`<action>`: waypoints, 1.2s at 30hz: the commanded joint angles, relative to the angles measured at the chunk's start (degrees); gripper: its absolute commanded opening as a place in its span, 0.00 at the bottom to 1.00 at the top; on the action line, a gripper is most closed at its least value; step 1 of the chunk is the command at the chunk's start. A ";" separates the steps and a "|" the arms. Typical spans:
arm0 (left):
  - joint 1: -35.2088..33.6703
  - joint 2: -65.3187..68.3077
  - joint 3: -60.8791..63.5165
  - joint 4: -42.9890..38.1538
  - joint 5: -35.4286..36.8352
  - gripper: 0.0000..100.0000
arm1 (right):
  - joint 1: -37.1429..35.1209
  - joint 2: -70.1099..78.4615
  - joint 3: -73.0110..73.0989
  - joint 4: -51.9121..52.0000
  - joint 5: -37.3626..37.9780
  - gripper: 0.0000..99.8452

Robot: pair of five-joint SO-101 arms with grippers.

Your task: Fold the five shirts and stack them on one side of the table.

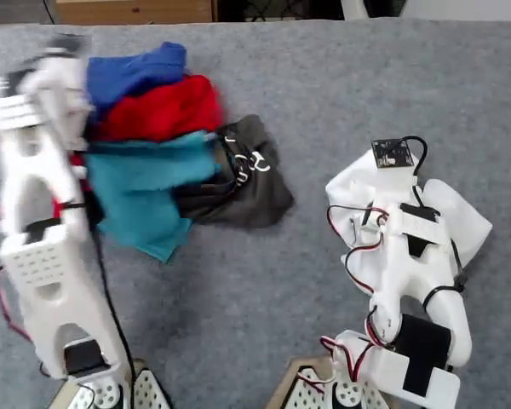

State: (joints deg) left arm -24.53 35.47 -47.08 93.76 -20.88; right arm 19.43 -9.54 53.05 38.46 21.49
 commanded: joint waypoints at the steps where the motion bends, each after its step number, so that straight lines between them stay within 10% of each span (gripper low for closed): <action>1: -11.56 -3.52 -8.57 0.79 -0.09 0.03 | -1.23 -0.13 0.92 -0.97 0.53 0.01; 11: -13.41 -4.04 -15.52 3.69 6.24 0.04 | -1.23 -0.04 0.92 -0.97 0.53 0.01; 19: 4.00 -4.13 -18.86 7.12 29.19 0.32 | -1.23 -0.04 1.01 -0.97 0.53 0.01; 31: 36.70 -3.16 -2.59 6.68 30.59 0.29 | -1.23 -0.04 1.01 -0.97 0.53 0.01; 36: 40.92 2.46 10.51 -5.36 30.68 0.29 | -1.23 -0.04 1.01 -0.97 0.53 0.01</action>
State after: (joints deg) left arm 15.30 36.97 -41.63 94.99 9.27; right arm 19.43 -9.54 53.05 38.46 21.49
